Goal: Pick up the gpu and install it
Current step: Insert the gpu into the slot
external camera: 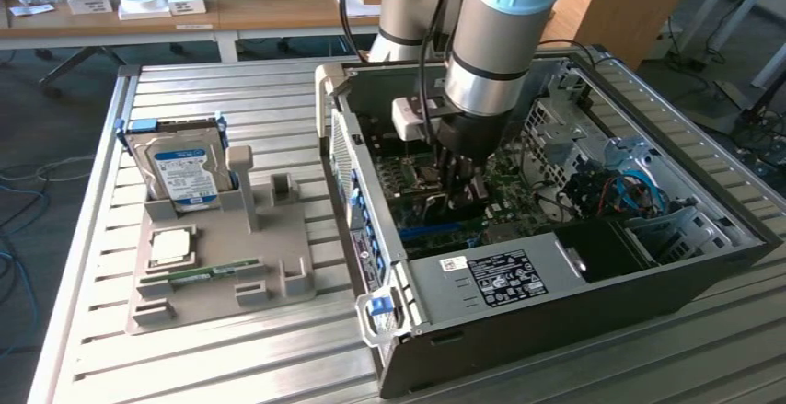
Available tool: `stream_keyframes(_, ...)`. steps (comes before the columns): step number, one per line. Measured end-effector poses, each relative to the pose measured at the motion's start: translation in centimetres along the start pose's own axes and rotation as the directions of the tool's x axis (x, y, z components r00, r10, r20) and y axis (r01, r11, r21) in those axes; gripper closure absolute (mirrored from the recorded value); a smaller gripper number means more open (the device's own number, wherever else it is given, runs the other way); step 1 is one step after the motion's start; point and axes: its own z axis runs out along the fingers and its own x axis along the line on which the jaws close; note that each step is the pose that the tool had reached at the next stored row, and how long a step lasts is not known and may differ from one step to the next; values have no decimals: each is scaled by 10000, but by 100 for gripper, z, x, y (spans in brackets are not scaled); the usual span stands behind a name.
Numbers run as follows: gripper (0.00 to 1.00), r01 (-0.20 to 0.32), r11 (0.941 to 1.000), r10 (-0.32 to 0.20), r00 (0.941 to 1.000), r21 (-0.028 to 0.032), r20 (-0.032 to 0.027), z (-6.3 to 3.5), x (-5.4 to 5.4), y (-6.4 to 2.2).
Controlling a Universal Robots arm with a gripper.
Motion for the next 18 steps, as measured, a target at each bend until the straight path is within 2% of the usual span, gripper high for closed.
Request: stream_keyframes(18, 73, -9, 10000, 9, 10000, -1, 0, 40, -3, 12)
